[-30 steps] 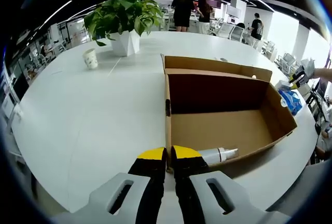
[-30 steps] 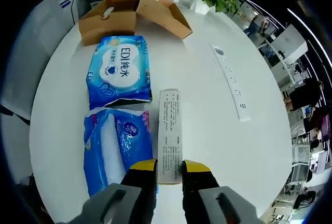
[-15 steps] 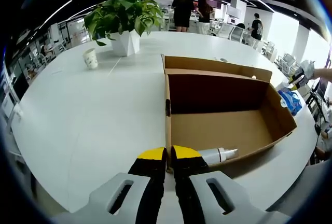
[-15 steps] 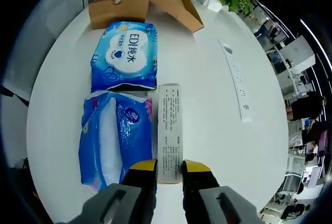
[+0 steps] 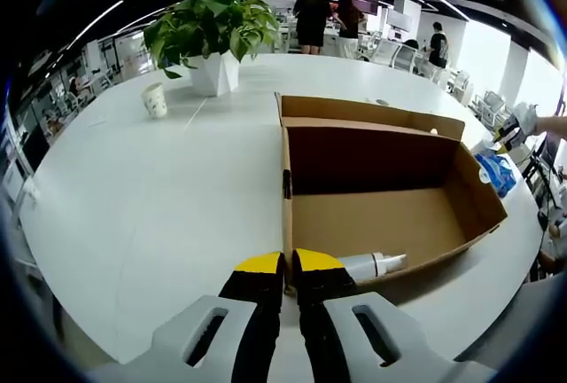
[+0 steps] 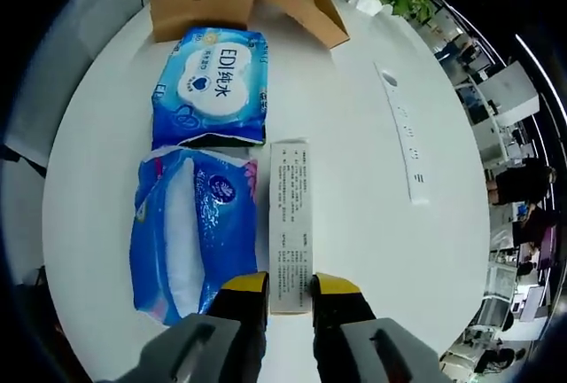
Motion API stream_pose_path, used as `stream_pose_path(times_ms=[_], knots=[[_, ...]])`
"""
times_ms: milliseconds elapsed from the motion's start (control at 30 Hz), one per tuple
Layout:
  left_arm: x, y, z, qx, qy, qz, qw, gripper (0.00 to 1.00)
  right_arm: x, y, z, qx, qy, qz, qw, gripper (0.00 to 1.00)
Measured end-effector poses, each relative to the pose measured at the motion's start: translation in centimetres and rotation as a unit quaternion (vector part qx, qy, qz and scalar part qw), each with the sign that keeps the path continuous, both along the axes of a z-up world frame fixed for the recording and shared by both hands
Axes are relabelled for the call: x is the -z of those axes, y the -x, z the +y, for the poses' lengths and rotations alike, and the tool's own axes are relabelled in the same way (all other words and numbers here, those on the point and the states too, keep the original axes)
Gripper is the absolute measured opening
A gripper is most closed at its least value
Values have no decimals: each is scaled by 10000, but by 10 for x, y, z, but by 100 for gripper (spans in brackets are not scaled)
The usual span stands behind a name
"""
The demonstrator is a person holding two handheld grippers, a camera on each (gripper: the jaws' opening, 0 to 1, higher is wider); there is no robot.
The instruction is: Operate the shoe box by opening the lid, removing the specified soft item, and placing it in the target area until the item is outside and the box remains undamaged.
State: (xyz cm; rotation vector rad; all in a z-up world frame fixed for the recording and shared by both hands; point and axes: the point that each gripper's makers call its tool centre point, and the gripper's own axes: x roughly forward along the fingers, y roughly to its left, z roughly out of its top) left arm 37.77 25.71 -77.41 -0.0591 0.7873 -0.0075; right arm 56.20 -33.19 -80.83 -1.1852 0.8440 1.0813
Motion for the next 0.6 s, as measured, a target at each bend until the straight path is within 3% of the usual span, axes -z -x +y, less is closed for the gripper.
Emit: stream_pose_path(times_ms=[600], knots=[[1,-1,1,13,35,-7,10000,3,-9,-8,7,433,-223,-157,9987,22]])
